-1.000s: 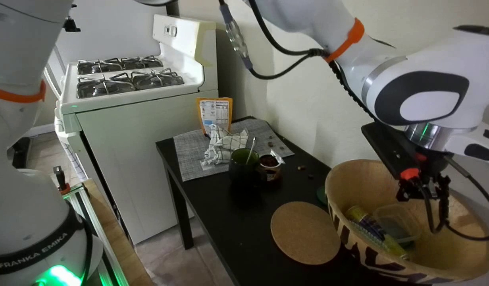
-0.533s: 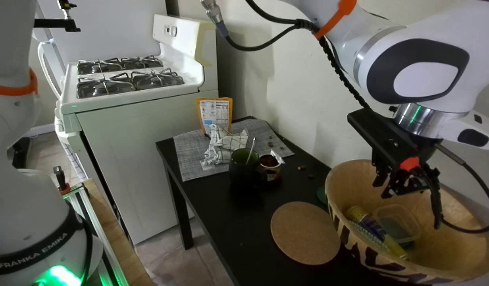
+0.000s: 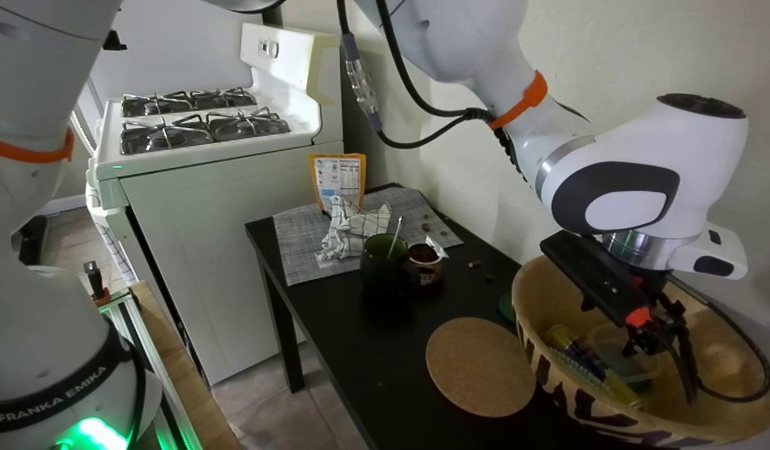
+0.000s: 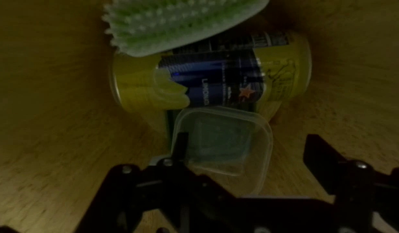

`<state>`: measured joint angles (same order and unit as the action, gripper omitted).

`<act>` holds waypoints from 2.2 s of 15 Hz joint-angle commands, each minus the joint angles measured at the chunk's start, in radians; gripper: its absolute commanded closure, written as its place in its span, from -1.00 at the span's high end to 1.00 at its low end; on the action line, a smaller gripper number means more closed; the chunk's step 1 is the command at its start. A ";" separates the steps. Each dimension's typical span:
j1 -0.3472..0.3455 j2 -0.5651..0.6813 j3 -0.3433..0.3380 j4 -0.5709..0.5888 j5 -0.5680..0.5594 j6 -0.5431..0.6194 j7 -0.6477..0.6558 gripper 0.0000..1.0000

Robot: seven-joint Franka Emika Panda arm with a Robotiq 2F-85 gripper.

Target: Remove the clear bowl from the wooden bowl and put it on the placemat.

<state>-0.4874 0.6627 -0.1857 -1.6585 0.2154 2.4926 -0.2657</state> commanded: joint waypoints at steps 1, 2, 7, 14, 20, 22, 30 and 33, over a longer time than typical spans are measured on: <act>-0.011 0.080 0.026 0.070 -0.022 0.080 -0.007 1.00; -0.013 0.098 0.034 0.084 -0.023 0.098 -0.007 0.97; -0.014 0.164 0.039 0.147 -0.039 0.106 0.007 0.13; -0.025 0.169 0.044 0.148 -0.042 0.108 -0.004 -0.94; -0.042 0.033 0.075 0.029 -0.010 0.112 -0.029 -0.96; -0.047 -0.053 0.089 -0.044 0.004 0.117 -0.040 -0.96; -0.013 -0.452 0.093 -0.403 0.072 0.110 -0.119 -0.96; 0.050 -0.589 0.075 -0.554 0.044 0.105 -0.144 -0.96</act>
<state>-0.5004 0.2332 -0.0873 -2.0172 0.2671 2.5836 -0.3717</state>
